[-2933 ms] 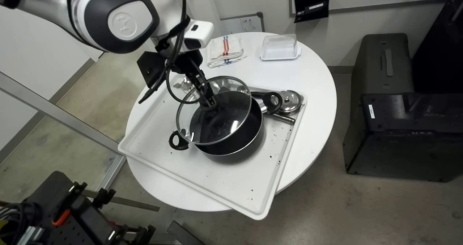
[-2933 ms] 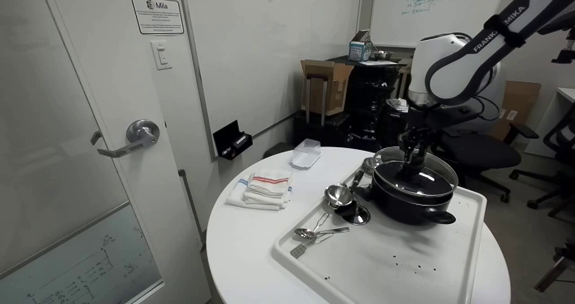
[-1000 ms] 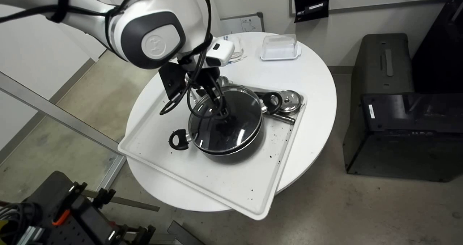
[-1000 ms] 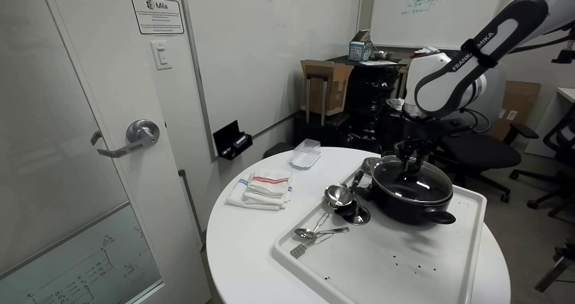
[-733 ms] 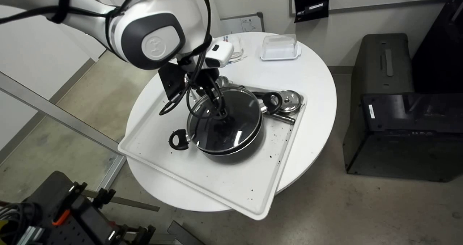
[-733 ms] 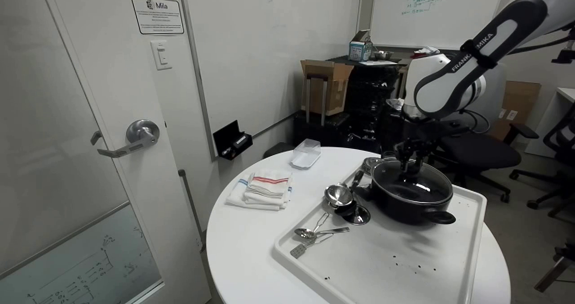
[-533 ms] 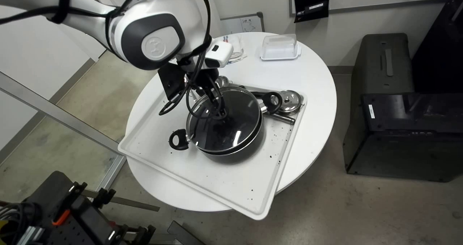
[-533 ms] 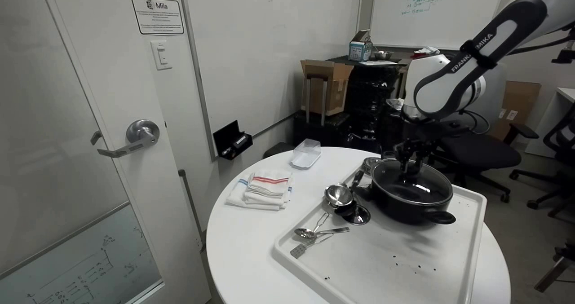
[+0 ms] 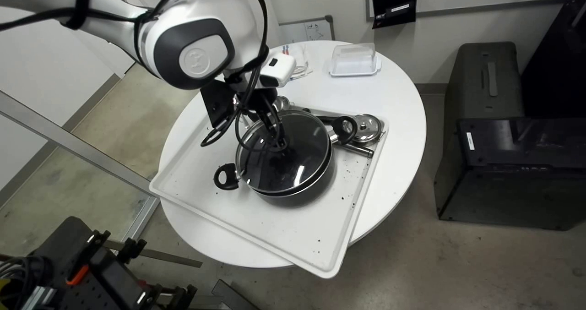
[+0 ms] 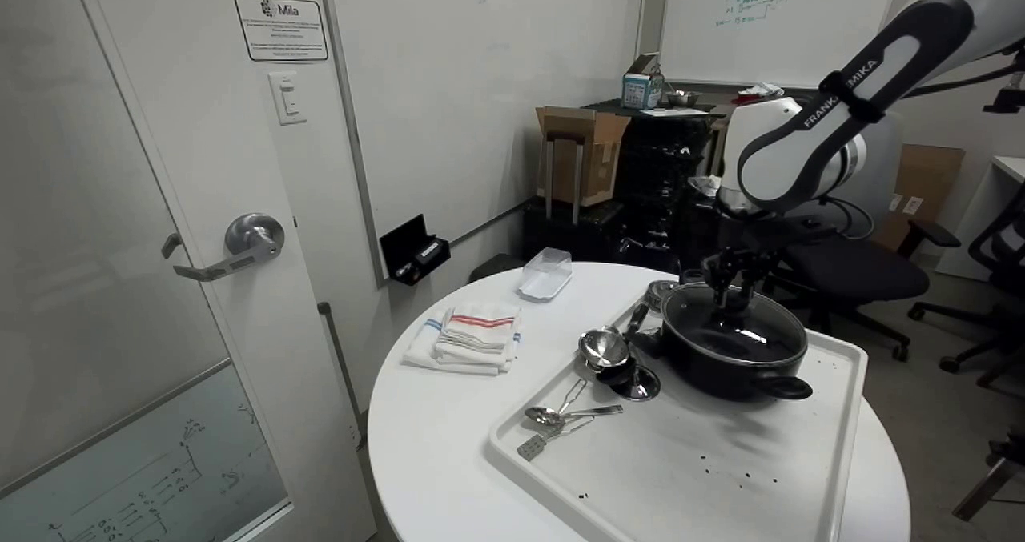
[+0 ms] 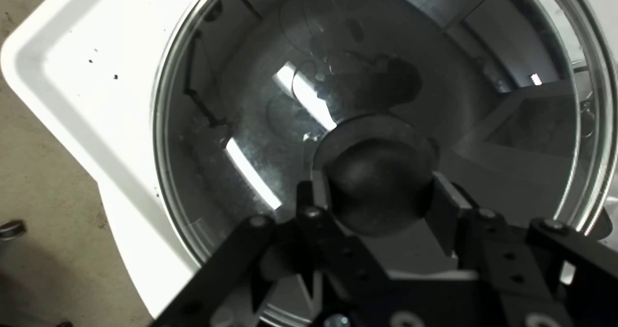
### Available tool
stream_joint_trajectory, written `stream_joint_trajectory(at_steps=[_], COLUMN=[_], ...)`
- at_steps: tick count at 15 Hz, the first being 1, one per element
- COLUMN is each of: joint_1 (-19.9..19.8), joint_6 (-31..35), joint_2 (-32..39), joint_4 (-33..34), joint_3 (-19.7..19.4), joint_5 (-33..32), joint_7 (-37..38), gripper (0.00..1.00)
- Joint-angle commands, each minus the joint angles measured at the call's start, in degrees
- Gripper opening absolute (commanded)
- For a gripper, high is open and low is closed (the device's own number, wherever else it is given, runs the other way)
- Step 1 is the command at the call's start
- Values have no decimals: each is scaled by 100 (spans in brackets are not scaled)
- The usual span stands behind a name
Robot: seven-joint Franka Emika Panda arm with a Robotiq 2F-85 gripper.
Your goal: Put the lid on the pot
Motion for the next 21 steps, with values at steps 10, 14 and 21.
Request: stream_joint_trajectory(at_steps=[10,14,21], joint_1=[11,21,39], joint_6=[-85,-94,-96], joint_2=[-66,-69,-84], joint_4=[-2,-15,-67], joint_3=[-82,-116,-182], joint_5=[106,82,41], joint_7=[82,96,114], gripper=[25,25,25])
